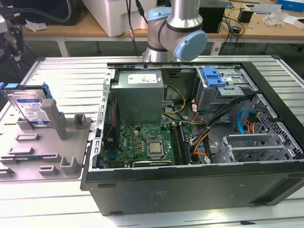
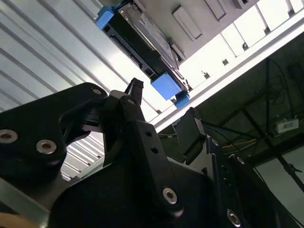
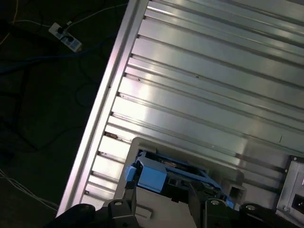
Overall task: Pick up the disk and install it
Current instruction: 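Pick up the disk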
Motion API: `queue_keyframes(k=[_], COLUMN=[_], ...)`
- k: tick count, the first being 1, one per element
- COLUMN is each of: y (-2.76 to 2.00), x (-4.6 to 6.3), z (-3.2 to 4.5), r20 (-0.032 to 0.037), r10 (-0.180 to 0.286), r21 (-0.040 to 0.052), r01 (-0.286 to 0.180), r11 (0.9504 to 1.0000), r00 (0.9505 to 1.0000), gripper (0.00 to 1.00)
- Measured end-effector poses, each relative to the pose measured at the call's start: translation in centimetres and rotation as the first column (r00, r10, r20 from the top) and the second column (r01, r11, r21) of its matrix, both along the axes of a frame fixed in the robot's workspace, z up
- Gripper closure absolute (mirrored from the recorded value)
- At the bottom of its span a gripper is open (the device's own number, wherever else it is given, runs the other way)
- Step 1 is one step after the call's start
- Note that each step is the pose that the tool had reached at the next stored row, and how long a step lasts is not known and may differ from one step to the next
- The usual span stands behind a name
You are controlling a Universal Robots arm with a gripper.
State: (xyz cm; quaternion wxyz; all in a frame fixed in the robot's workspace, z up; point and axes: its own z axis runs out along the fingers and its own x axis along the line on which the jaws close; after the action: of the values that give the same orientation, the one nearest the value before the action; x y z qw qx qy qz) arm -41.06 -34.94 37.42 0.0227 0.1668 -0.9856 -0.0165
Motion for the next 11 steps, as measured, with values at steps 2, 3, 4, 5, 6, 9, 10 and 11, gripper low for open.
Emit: queue_keyframes(k=[2, 3, 4, 5, 6, 9, 10, 11], y=[0.0, 0.01, 0.01, 0.01, 0.01, 0.01, 0.01, 0.01], x=[0.0, 0.0, 0.0, 0.0, 0.0, 0.0, 0.0, 0.0], z=[0.01, 0.01, -0.01, -0.03, -0.06, -0.1, -0.12, -0.15], r20=[-0.0004, -0.0006, -0.0006, -0.0006, -0.0005, -0.0006, -0.0006, -0.0006], r10=[0.036, 0.054, 0.093, 0.13, 0.157, 0.212, 0.24, 0.275], r21=[-0.0001, -0.0001, -0.0001, -0.0001, -0.0001, -0.0002, -0.0002, -0.0002], r01=[-0.036, -0.054, -0.093, -0.13, -0.157, -0.212, -0.24, -0.275], r11=[0.9994, 0.9985, 0.9956, 0.9915, 0.9876, 0.9772, 0.9708, 0.9615], r00=[0.9994, 0.9985, 0.9956, 0.9915, 0.9876, 0.9772, 0.9708, 0.9615], gripper=[0.44, 0.44, 0.44, 0.44, 0.44, 0.44, 0.44, 0.44])
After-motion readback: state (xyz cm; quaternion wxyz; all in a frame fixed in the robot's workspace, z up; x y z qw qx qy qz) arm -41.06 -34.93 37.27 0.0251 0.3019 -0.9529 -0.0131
